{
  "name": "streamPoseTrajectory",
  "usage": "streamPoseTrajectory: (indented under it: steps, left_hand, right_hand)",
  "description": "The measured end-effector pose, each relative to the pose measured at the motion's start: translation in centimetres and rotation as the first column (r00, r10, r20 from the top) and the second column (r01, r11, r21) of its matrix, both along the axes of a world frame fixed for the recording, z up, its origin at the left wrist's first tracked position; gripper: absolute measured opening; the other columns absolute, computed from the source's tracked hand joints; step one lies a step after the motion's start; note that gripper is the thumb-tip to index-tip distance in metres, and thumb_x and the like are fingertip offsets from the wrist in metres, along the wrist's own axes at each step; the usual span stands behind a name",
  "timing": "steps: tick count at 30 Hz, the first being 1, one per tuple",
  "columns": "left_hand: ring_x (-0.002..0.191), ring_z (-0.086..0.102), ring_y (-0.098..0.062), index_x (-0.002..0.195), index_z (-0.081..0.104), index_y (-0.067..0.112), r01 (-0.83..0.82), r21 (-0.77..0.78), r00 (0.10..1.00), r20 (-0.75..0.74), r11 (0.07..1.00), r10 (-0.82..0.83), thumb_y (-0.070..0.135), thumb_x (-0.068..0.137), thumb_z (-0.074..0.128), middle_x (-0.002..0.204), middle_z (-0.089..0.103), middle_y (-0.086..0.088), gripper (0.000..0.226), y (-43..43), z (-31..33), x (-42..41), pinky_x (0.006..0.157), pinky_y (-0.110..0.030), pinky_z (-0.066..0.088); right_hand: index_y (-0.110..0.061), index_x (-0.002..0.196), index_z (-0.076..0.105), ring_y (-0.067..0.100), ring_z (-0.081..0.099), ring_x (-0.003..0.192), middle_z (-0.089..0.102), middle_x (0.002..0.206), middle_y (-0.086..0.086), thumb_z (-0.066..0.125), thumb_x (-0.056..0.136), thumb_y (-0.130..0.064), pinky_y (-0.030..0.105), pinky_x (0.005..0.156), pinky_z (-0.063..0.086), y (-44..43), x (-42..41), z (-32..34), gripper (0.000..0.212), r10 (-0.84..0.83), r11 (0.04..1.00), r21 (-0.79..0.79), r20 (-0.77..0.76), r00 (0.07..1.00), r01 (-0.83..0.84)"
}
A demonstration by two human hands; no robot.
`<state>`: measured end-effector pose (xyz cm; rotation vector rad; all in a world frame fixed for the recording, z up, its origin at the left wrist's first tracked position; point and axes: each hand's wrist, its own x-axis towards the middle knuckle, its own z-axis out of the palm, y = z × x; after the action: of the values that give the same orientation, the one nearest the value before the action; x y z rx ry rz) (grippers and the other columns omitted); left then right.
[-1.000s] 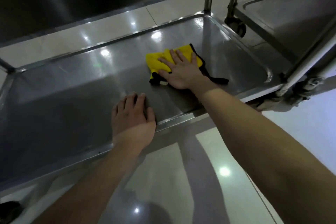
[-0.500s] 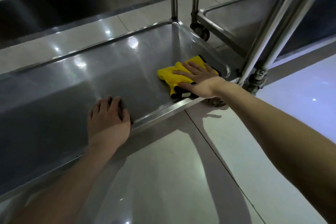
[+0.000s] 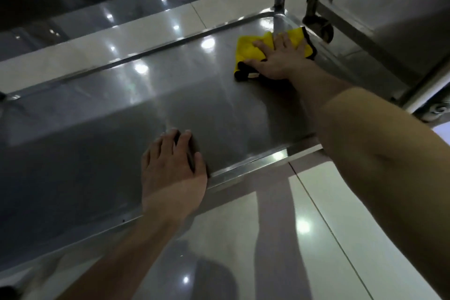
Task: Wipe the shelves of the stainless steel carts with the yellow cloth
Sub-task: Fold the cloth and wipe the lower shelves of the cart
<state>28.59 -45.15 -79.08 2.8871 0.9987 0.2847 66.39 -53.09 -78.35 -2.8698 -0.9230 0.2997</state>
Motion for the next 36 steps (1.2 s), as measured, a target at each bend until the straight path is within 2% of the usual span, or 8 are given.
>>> streamPoseTrajectory:
  steps: [6, 12, 17, 20, 22, 26, 29, 36]
  left_hand:
    - [0.147, 0.043, -0.031, 0.153, 0.056, 0.021, 0.0, -0.005, 1.0, 0.004, 1.0, 0.0, 0.045, 0.097, 0.041, 0.16, 0.051, -0.005, 0.063, -0.2, 0.2, 0.1, 0.125, -0.049, 0.031]
    - [0.145, 0.045, -0.033, 0.149, 0.056, 0.019, -0.001, -0.001, 0.999, 0.039, 1.0, 0.001, 0.036, 0.104, 0.046, 0.157, 0.053, -0.008, 0.049, -0.2, -0.1, 0.2, 0.123, -0.047, 0.031]
    - [0.115, 0.061, -0.042, 0.121, 0.067, 0.003, 0.016, -0.225, 0.874, 0.477, 0.974, 0.096, 0.015, 0.096, 0.051, 0.121, 0.067, -0.02, 0.032, -0.4, 0.1, -0.3, 0.107, -0.047, 0.045]
    - [0.115, 0.062, -0.038, 0.116, 0.068, 0.002, 0.088, -0.357, 0.782, 0.602, 0.93, 0.157, 0.006, 0.091, 0.052, 0.12, 0.065, -0.019, 0.03, 0.1, 0.9, -1.2, 0.101, -0.04, 0.044]
    - [0.115, 0.061, -0.035, 0.116, 0.069, 0.005, 0.087, -0.351, 0.795, 0.589, 0.932, 0.148, 0.008, 0.09, 0.054, 0.119, 0.065, -0.017, 0.03, 1.4, 1.1, -2.6, 0.102, -0.041, 0.045]
    - [0.114, 0.059, -0.041, 0.118, 0.069, 0.01, -0.036, -0.047, 0.924, 0.379, 0.998, 0.051, 0.022, 0.096, 0.052, 0.118, 0.067, -0.017, 0.031, 7.5, 1.0, -8.4, 0.104, -0.049, 0.044]
    - [0.123, 0.057, -0.047, 0.13, 0.066, 0.004, -0.159, 0.038, 0.966, 0.211, 0.987, 0.148, 0.03, 0.099, 0.045, 0.129, 0.065, -0.025, 0.046, 10.9, 0.5, -12.4, 0.113, -0.057, 0.04]
    - [0.128, 0.056, -0.045, 0.137, 0.062, 0.002, -0.149, 0.064, 0.96, 0.249, 0.987, 0.129, 0.034, 0.104, 0.045, 0.134, 0.064, -0.024, 0.049, 11.2, -0.9, -12.7, 0.117, -0.057, 0.038]
  right_hand:
    - [-0.054, 0.167, 0.002, 0.028, -0.013, 0.166, -0.012, 0.18, 0.001, 0.017, 0.093, -0.091, 0.073, 0.124, -0.01, 4.6, -4.3, 0.0, 0.084, 0.141, 0.99, 0.004, 0.004, 0.99, -0.141]
    - [-0.058, 0.165, 0.006, 0.018, -0.011, 0.166, -0.008, 0.181, -0.005, 0.023, 0.101, -0.08, 0.066, 0.127, -0.011, 0.5, -13.9, -0.2, 0.07, 0.329, 0.943, 0.047, 0.006, 0.944, -0.329]
    - [-0.063, 0.163, 0.01, 0.009, -0.01, 0.165, -0.005, 0.179, -0.013, 0.012, 0.096, -0.083, 0.058, 0.13, -0.01, -6.9, -22.5, -0.1, 0.07, 0.428, 0.901, 0.075, 0.003, 0.904, -0.427]
    - [-0.062, 0.163, 0.016, 0.008, -0.006, 0.165, -0.001, 0.18, -0.013, 0.02, 0.102, -0.079, 0.058, 0.131, -0.006, -7.9, -24.6, 0.6, 0.064, 0.397, 0.915, 0.074, 0.027, 0.917, -0.398]
    - [-0.062, 0.163, 0.016, 0.008, -0.006, 0.165, -0.001, 0.18, -0.014, 0.021, 0.1, -0.078, 0.057, 0.131, -0.006, -7.7, -24.7, 1.1, 0.066, 0.383, 0.922, 0.054, 0.024, 0.923, -0.384]
    - [-0.064, 0.162, 0.014, 0.007, -0.009, 0.165, -0.003, 0.179, -0.017, 0.021, 0.094, -0.085, 0.057, 0.131, -0.007, -7.3, -24.1, 1.1, 0.071, 0.377, 0.926, 0.033, -0.03, 0.926, -0.376]
    - [-0.067, 0.161, 0.004, 0.01, -0.015, 0.164, -0.011, 0.179, -0.016, 0.018, 0.088, -0.094, 0.059, 0.13, -0.01, -5.7, -22.9, 0.9, 0.079, 0.352, 0.935, -0.013, -0.066, 0.934, -0.353]
    - [-0.067, 0.16, 0.001, 0.022, -0.011, 0.166, -0.009, 0.18, -0.007, 0.002, 0.06, -0.114, 0.069, 0.126, -0.01, 4.0, -17.1, -0.5, 0.111, 0.318, 0.948, 0.036, -0.033, 0.947, -0.317]
